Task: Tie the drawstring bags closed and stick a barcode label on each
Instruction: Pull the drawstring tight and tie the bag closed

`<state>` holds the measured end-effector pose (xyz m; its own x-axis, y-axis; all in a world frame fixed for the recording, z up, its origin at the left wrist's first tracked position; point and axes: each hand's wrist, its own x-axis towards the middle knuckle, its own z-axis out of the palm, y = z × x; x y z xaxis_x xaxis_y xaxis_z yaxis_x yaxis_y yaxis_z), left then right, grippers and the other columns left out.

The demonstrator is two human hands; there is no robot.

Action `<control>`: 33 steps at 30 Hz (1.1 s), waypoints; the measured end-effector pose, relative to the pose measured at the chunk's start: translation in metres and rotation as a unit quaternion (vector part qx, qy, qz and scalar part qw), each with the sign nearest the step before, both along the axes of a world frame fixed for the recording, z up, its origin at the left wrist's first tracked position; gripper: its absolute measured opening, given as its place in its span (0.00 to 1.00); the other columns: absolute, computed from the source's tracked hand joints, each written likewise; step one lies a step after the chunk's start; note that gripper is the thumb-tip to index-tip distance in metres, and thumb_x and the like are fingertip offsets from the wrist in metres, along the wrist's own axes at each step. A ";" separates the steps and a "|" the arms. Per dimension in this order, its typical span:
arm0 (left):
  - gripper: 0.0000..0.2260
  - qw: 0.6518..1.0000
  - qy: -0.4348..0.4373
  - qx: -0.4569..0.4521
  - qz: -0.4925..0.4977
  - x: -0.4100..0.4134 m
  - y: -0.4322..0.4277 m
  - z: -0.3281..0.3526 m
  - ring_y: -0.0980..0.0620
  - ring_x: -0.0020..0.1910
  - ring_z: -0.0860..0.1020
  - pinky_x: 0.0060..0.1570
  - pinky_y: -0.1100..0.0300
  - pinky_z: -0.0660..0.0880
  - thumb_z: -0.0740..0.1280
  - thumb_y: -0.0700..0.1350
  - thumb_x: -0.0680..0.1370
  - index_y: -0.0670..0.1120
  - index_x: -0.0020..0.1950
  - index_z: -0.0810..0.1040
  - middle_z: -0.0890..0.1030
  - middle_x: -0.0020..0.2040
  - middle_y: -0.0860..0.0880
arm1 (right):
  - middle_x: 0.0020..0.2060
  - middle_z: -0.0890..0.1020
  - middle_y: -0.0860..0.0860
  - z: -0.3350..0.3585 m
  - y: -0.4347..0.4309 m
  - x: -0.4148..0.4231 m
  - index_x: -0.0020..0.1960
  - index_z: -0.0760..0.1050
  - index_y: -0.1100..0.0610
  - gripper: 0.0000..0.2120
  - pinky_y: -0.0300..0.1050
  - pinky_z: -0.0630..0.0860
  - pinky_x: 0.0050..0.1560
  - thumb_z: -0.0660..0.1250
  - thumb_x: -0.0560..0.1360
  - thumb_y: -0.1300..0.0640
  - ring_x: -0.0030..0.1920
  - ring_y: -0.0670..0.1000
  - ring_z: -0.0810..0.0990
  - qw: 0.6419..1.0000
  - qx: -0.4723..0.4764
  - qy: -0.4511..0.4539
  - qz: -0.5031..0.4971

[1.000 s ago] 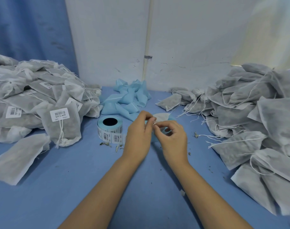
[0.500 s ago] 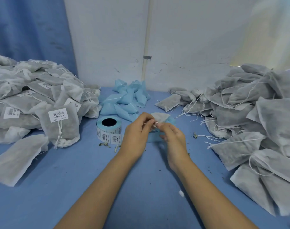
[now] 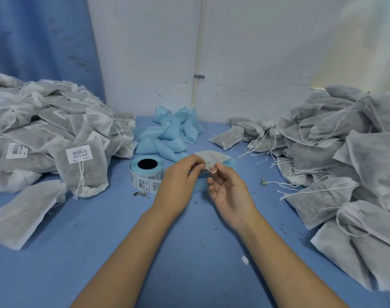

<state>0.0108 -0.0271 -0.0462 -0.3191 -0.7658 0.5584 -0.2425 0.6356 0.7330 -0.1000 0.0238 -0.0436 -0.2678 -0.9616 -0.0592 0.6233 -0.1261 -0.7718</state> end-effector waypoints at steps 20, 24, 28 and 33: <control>0.04 1.000 0.026 0.008 -0.004 0.003 -0.003 -0.004 0.63 0.43 0.78 0.43 0.76 0.68 0.65 0.39 0.79 0.44 0.48 0.79 0.82 0.42 0.53 | 0.32 0.80 0.46 -0.004 0.000 -0.005 0.36 0.77 0.54 0.00 0.32 0.63 0.24 0.68 0.65 0.58 0.20 0.43 0.63 0.998 -0.032 -0.050 0.027; 0.04 1.000 0.009 0.007 0.000 0.003 -0.004 -0.005 0.60 0.44 0.78 0.44 0.73 0.70 0.65 0.40 0.79 0.44 0.49 0.79 0.82 0.43 0.52 | 0.31 0.79 0.46 -0.004 0.000 -0.005 0.39 0.75 0.54 0.04 0.32 0.64 0.24 0.69 0.64 0.57 0.20 0.43 0.63 0.998 -0.029 -0.048 0.032; 0.08 0.999 0.020 0.035 0.004 0.001 -0.005 -0.005 0.58 0.46 0.78 0.46 0.71 0.72 0.62 0.35 0.78 0.46 0.49 0.78 0.82 0.45 0.53 | 0.31 0.78 0.46 -0.004 0.000 -0.005 0.40 0.73 0.54 0.05 0.32 0.64 0.24 0.68 0.65 0.58 0.20 0.43 0.63 0.997 -0.026 -0.055 0.041; 0.18 0.999 -0.004 0.041 0.003 0.001 -0.005 -0.006 0.65 0.46 0.75 0.45 0.74 0.70 0.60 0.30 0.71 0.53 0.49 0.74 0.78 0.46 0.61 | 0.31 0.78 0.46 -0.003 0.000 -0.004 0.40 0.72 0.54 0.06 0.32 0.63 0.25 0.68 0.64 0.58 0.21 0.43 0.63 0.996 -0.025 -0.068 0.043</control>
